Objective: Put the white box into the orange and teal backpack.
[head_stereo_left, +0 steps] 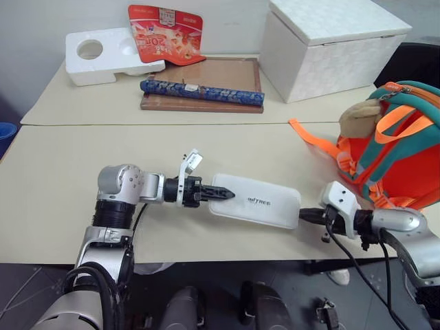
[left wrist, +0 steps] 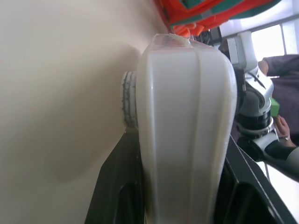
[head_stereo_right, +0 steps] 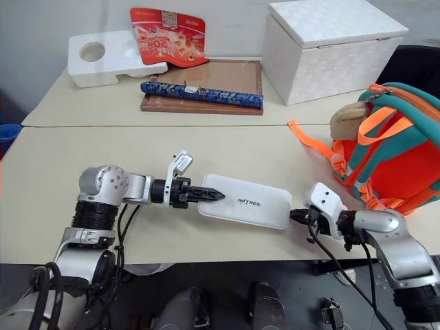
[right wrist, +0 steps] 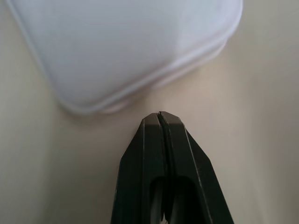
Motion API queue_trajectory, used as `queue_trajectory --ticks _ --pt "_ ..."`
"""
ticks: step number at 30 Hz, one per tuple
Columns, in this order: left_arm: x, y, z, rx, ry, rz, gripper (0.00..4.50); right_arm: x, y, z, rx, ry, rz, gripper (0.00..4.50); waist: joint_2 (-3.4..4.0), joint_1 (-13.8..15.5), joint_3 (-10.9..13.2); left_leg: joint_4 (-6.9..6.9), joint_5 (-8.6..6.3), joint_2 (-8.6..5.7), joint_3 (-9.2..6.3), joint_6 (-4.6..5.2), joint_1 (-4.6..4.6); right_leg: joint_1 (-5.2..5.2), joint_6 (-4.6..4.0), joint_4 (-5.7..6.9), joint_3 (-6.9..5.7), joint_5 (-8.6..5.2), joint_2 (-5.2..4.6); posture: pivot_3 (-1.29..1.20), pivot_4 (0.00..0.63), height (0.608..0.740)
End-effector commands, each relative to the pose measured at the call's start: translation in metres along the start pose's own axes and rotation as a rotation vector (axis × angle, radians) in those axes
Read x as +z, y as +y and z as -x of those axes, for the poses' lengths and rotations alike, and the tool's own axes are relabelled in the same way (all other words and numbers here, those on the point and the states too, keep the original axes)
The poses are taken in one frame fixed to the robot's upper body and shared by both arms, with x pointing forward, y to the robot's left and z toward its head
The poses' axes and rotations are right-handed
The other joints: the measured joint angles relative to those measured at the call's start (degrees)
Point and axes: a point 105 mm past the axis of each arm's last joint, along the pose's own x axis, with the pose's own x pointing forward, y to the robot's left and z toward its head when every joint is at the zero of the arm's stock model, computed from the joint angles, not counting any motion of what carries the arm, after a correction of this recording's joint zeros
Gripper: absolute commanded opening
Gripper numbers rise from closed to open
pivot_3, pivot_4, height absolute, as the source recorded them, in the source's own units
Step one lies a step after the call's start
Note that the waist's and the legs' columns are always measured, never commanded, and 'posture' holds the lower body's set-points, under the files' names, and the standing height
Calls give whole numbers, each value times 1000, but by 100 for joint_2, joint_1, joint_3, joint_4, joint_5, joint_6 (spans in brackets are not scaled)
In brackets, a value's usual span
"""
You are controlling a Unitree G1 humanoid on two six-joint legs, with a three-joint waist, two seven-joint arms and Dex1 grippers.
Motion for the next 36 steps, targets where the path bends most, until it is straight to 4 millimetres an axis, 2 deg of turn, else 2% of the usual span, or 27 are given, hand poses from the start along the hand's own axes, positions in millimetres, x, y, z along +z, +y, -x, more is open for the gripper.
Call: queue_trajectory --ticks 1,3,7,10,13,17,23,26,33,36 --pt "20 -22 21 -92 -126 -43 1242 20 -10 36 -143 -92 -66 541 0 11 0 0 0 0 -1 0 -2 -1 0 -1 1 0 0 0 150 740" --pt "30 -32 38 -118 -205 -73 1242 26 -13 64 -241 -136 -135 1270 -3 21 -1 0 1 -1 -5 1 -3 0 0 1 3 0 -3 0 150 740" --pt "36 -52 63 -139 -281 -165 1242 40 -21 99 -406 -225 -246 2523 -11 6 0 -1 -1 4 -11 -2 -1 3 0 -2 3 0 -3 0 150 740" --pt "35 -62 70 -147 -280 -212 1242 45 -34 110 -501 -272 -304 3522 -11 -13 -1 -3 -5 7 -10 -8 1 3 -2 -2 8 -1 -3 0 150 740" --pt "37 -72 75 -160 -289 -263 1242 52 -56 114 -598 -347 -376 4486 -11 -21 0 -10 -5 5 -8 -8 5 2 -4 -3 9 -2 -2 0 150 740" --pt "48 -79 75 -148 -316 -314 1242 61 -80 94 -618 -427 -470 4486 -11 -59 0 -10 -4 3 -5 -8 3 -1 -6 0 10 -2 0 0 150 740" --pt "50 -79 73 -126 -330 -346 1242 75 -107 66 -615 -526 -520 4486 -11 -135 0 -14 -1 -2 2 -4 0 -3 -6 1 10 -3 11 0 150 740" --pt "51 -79 73 -115 -340 -358 1242 80 -114 59 -619 -557 -502 3875 -11 -143 0 -13 -1 -4 5 -3 0 -3 -3 -2 11 -1 16 0 150 740" --pt "59 -80 85 -75 -402 -399 1242 96 -113 55 -517 -604 -451 1519 -11 -149 0 -14 -1 1 7 -4 -1 -4 -3 12 12 -1 18 0 150 740" --pt "62 -80 89 -54 -421 -415 1242 105 -105 52 -434 -616 -424 511 -11 -150 0 -14 -1 1 6 -4 -1 -4 -3 10 12 -1 18 0 150 740"
